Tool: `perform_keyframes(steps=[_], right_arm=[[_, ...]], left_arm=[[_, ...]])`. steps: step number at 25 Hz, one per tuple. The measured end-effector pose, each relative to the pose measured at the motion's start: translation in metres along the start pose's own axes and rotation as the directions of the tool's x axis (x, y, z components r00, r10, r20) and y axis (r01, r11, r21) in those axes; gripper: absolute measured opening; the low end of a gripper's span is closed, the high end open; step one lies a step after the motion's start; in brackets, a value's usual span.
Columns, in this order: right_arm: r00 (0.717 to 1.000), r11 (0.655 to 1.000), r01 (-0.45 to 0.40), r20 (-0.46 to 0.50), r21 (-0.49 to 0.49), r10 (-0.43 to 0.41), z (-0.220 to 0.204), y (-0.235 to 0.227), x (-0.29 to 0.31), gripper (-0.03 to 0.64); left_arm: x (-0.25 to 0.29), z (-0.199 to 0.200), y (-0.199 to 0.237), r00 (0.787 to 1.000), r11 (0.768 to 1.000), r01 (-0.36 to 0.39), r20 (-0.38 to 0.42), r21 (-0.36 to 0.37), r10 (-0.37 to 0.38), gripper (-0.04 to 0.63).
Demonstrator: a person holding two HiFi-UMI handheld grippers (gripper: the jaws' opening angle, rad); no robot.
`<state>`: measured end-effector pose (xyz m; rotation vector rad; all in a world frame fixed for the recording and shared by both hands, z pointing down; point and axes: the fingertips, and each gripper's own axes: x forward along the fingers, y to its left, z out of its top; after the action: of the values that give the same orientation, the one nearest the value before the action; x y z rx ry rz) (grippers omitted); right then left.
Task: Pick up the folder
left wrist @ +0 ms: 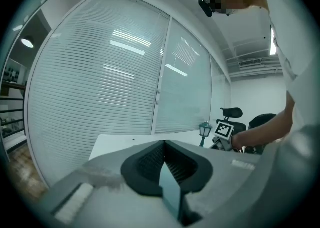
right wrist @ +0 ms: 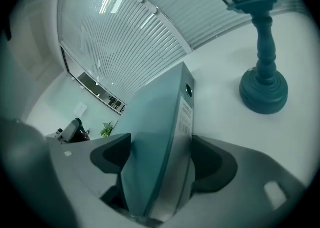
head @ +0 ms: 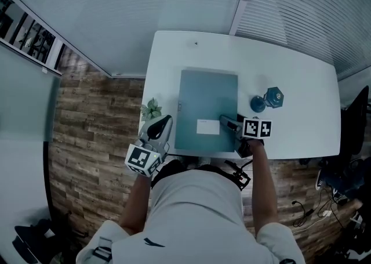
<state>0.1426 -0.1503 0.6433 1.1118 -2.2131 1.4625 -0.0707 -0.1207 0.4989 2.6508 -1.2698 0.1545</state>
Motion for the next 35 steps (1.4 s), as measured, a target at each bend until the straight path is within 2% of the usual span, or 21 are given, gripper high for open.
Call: perform_keyframes(steps=[3,6,9,10,14,15,17,20,22,23,26,27,28,29,35], right_arm=[[1.0,1.0,-0.007,0.009,0.001,0.007,-0.001,0.0,-0.001,0.382],[1.0,1.0,-0.007,0.023,0.002,0.007,0.0,-0.001,-0.003,0.379],[1.0,1.0,-0.012,0.026,0.003,0.012,0.0,-0.001,-0.002,0.377],[1.0,1.0,-0.014,0.025,0.003,0.014,0.0,-0.001,-0.002,0.376],[1.0,1.0,-0.019,0.016,0.006,0.019,0.0,-0.002,-0.002,0.371],[1.0,1.0,-0.02,0.016,0.007,0.02,0.0,-0.002,-0.003,0.371],[1.0,1.0,-0.022,0.018,0.009,0.022,0.0,-0.003,-0.003,0.37],[0.999,1.0,-0.025,0.022,0.014,0.025,0.0,-0.002,-0.004,0.367],[0.999,0.999,-0.027,0.021,0.017,0.027,0.0,-0.002,-0.004,0.365],[0.999,0.999,-0.029,0.021,0.019,0.028,0.0,-0.002,-0.004,0.362],[0.999,0.999,-0.034,0.027,0.025,0.033,0.001,-0.002,-0.004,0.359],[0.999,0.999,-0.035,0.031,0.028,0.034,0.002,-0.002,-0.004,0.359],[0.999,0.999,-0.036,0.034,0.03,0.035,0.002,-0.003,-0.004,0.359],[0.999,0.999,-0.037,0.037,0.032,0.036,0.002,-0.003,-0.004,0.359],[0.998,0.998,-0.037,0.046,0.043,0.035,0.002,-0.002,-0.005,0.357]], left_arm=[[0.008,-0.009,0.003,0.999,1.0,-0.014,-0.048,-0.013,0.014,0.005],[0.019,-0.02,0.008,0.994,0.998,-0.04,-0.104,-0.057,0.034,0.005],[0.034,-0.033,0.008,0.988,0.994,-0.03,-0.156,-0.103,0.014,0.005],[0.04,-0.037,0.009,0.985,0.993,-0.027,-0.174,-0.114,0.006,0.059],[0.063,-0.054,0.01,0.968,0.99,-0.029,-0.252,-0.136,-0.006,0.131],[0.069,-0.061,0.008,0.959,0.989,-0.025,-0.283,-0.146,-0.017,0.168],[0.079,-0.075,0.005,0.934,0.985,-0.018,-0.353,-0.171,-0.044,0.29],[0.087,-0.098,0.004,0.896,0.976,-0.046,-0.441,-0.212,-0.054,0.353],[0.088,-0.113,0.008,0.875,0.956,-0.089,-0.48,-0.279,-0.058,0.364],[0.088,-0.119,0.009,0.871,0.937,-0.111,-0.486,-0.332,-0.069,0.371],[0.088,-0.127,0.011,0.879,0.841,-0.154,-0.461,-0.519,-0.124,0.385],[0.088,-0.128,0.011,0.882,0.81,-0.159,-0.449,-0.565,-0.141,0.391],[0.088,-0.129,0.011,0.884,0.788,-0.161,-0.442,-0.594,-0.152,0.39],[0.088,-0.129,0.011,0.884,0.78,-0.163,-0.441,-0.604,-0.157,0.39],[0.089,-0.129,0.01,0.879,0.782,-0.182,-0.456,-0.596,-0.143,0.39]])
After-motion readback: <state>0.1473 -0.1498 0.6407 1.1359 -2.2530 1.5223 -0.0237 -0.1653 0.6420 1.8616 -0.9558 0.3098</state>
